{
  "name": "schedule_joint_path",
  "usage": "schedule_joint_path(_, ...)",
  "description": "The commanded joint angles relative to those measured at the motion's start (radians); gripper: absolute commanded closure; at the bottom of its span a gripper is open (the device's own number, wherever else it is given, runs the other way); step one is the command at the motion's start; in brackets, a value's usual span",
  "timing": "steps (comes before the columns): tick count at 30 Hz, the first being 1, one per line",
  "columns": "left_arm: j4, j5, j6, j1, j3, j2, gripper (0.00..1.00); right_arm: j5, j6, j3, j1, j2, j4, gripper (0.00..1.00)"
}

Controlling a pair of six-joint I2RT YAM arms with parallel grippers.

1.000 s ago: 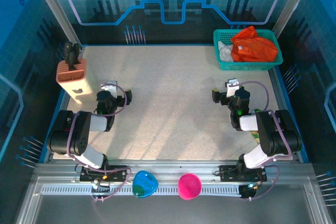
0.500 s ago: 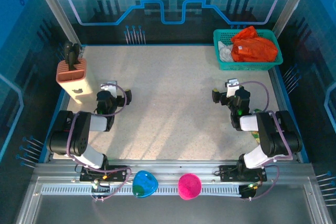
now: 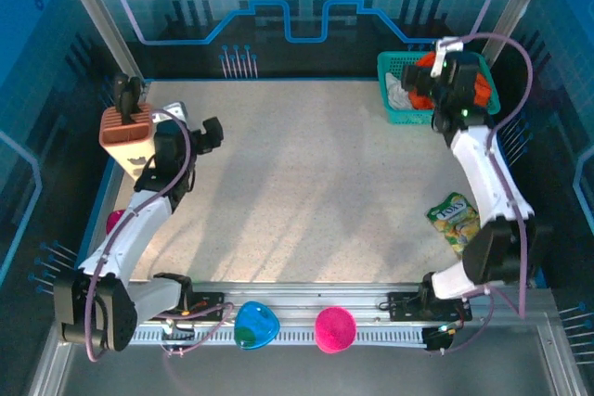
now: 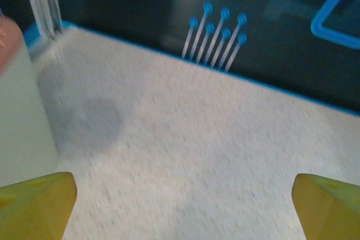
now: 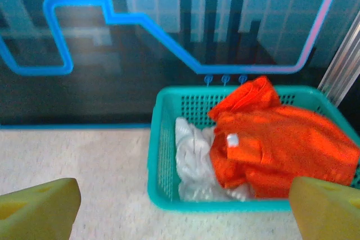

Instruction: Fold and stack the t-shirts

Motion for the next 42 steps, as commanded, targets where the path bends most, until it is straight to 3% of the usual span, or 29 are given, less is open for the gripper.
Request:
schedule_joint_path(1, -0.260, 0.061, -0.076, -0.034, 0.033, -0.027, 0.01, 0.023, 0.017, 0.191, -0.052, 0.194, -0.359, 0.02)
schedule_joint_path(7, -0.378, 0.143, -0.086, -0.067, 0.045, -0.049, 0.01, 0.013, 0.016, 0.548, -0.103, 0.515, -0.466, 0.10)
schedule_joint_path(16, -0.386, 0.179, -0.107, -0.103, 0.008, -0.060, 0.01, -0.025, 0.033, 0.998, -0.150, 0.942, -0.584, 0.20)
schedule_joint_path(23, -0.347, 0.159, -0.117, -0.127, 0.021, -0.006, 0.01, -0.045, 0.047, 1.095, -0.154, 1.072, -0.556, 0.26)
schedule_joint_path(25, -0.342, 0.153, -0.114, -0.137, 0.035, 0.018, 0.02, -0.044, 0.057, 1.093, -0.158, 1.077, -0.539, 0.38)
schedule_joint_path(28, -0.343, 0.142, -0.105, -0.156, 0.059, 0.046, 0.02, -0.018, 0.065, 1.090, -0.161, 1.056, -0.522, 0.72)
schedule_joint_path(31, -0.350, 0.133, -0.098, -0.176, 0.075, 0.056, 0.03, -0.010, 0.069, 1.016, -0.159, 0.962, -0.471, 0.97)
schedule_joint_path(37, -0.356, 0.123, -0.095, -0.204, 0.077, 0.024, 0.03, -0.023, 0.058, 0.683, -0.136, 0.631, -0.259, 1.00)
schedule_joint_path(42, -0.373, 0.125, -0.095, -0.213, 0.079, -0.028, 0.03, -0.058, 0.036, 0.517, -0.096, 0.401, -0.177, 1.00)
